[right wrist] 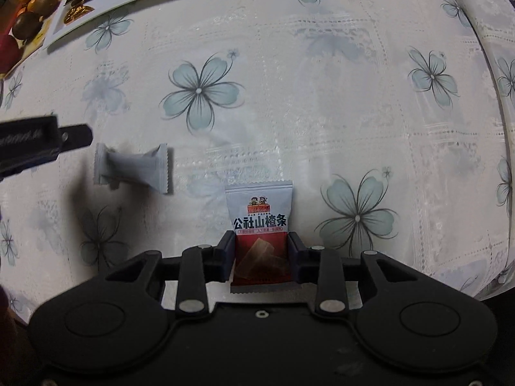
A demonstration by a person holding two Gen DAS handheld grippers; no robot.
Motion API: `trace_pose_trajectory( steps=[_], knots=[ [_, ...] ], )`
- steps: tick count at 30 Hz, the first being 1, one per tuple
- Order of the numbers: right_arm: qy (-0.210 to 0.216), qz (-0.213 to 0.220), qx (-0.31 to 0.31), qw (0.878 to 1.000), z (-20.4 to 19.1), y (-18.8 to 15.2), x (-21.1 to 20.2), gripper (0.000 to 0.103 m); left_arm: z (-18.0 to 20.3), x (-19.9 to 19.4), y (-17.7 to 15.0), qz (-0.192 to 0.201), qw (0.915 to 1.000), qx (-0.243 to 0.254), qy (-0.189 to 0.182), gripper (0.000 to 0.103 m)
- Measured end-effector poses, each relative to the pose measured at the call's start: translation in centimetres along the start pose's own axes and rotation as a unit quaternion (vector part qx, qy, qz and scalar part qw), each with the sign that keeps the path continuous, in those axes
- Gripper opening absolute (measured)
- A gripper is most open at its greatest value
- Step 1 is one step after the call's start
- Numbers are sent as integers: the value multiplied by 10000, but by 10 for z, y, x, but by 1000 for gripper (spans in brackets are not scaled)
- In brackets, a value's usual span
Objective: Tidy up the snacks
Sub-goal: 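Close left tool on the white bar and lift it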
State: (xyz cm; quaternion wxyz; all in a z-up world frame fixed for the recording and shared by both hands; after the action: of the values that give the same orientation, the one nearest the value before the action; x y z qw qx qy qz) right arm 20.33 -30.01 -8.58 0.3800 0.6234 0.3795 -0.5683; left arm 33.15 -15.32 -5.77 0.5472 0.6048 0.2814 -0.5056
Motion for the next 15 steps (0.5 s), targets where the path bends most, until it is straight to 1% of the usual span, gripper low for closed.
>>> trace_pose_trajectory(
  steps=[3, 5, 7, 12, 15],
  knots=[
    [-122, 76, -105, 9998, -1, -3, -1, 34, 5, 8, 2, -5, 9999, 77, 146, 56],
    [-271, 189, -177, 9993, 1, 1, -4, 34, 7, 15, 0, -95, 9996, 142, 222, 56],
    [-322, 290, -191, 9989, 3, 4, -8, 34, 8, 21, -6, -254, 9992, 178, 262, 56],
    [-71, 197, -68, 9998, 5, 8, -11, 34, 3, 28, -24, -618, 9970, 248, 405, 56],
    [-69, 171, -88, 9998, 1, 8, -10, 34, -2, 27, -33, -772, 9962, 211, 341, 56]
  ],
)
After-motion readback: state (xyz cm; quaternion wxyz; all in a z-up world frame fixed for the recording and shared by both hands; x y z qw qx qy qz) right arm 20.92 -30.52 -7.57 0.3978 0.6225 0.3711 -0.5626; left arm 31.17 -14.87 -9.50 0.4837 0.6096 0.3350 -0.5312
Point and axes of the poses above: each gripper's, at about its wrist camera, not at the fingertips, and x roughly the way its jaws point, z to its right, y to its top, the point moved 7 cm from there along x, roughly the way its jaws point, and after that the axes turned 5 degrees about z, right-handed, at the moved point
